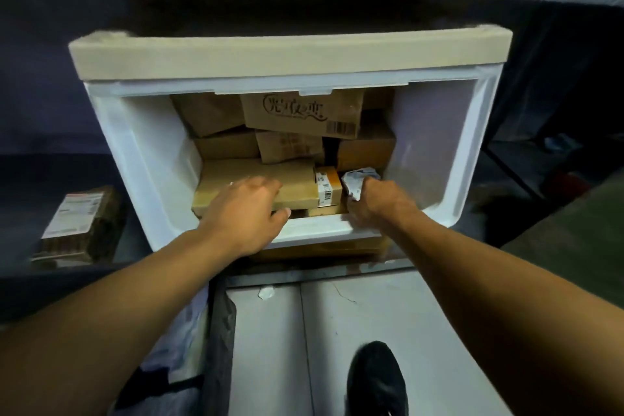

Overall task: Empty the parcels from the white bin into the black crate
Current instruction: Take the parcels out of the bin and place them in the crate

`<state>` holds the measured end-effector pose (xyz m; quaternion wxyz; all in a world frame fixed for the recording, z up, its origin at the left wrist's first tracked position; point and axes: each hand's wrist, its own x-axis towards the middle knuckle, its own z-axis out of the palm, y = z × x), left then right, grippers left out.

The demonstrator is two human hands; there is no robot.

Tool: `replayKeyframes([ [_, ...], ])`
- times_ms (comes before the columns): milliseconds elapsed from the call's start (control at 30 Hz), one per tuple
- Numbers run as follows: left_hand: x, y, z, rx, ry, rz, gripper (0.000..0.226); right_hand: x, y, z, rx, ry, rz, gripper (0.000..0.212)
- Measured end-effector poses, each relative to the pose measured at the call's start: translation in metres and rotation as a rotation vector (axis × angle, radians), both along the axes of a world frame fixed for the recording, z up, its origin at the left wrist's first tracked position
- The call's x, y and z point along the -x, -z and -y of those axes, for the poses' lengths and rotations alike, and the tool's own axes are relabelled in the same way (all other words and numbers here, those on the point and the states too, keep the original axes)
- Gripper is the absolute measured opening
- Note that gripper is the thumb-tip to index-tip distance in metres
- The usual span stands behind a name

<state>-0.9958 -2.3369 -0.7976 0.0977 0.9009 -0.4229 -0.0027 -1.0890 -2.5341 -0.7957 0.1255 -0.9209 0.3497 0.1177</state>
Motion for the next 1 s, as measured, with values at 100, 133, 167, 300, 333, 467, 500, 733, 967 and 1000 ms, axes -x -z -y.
replayKeyframes([
  [100,-0.014,0.01,0.005,0.006,-0.021,-0.024,0.048,-0.023,0.015,0.01,-0.019,0.017,0.023,0.045],
  [133,-0.018,0.013,0.005,0.016,-0.03,-0.034,0.048,-0.029,0.018,0.011,-0.024,0.02,0.021,0.047],
  [167,-0.021,0.016,0.005,0.027,-0.039,-0.04,0.048,-0.034,0.021,0.013,-0.031,0.026,0.011,0.048],
  [300,-0.028,0.024,0.004,0.049,-0.059,-0.042,0.05,-0.041,0.025,0.017,-0.049,0.071,0.001,0.047],
  [333,-0.028,0.023,0.003,0.049,-0.061,-0.04,0.051,-0.038,0.024,0.018,-0.037,0.076,0.038,0.042],
  [467,-0.02,0.013,0.0,0.038,-0.049,-0.025,0.05,-0.018,0.012,0.013,0.012,0.165,0.244,0.028],
  [500,-0.017,0.009,-0.002,0.031,-0.039,-0.018,0.048,-0.011,0.006,0.011,0.029,0.178,0.287,0.026],
  [733,0.018,-0.032,-0.013,0.059,0.036,0.012,0.05,0.027,-0.054,-0.01,0.079,0.286,0.56,0.028],
  [967,0.062,-0.069,-0.034,0.169,0.071,-0.122,0.067,0.049,-0.102,-0.066,-0.328,0.319,0.836,0.027],
  [1000,0.07,-0.074,-0.036,0.209,0.068,-0.167,0.068,0.053,-0.105,-0.078,-0.443,0.338,0.866,0.023],
])
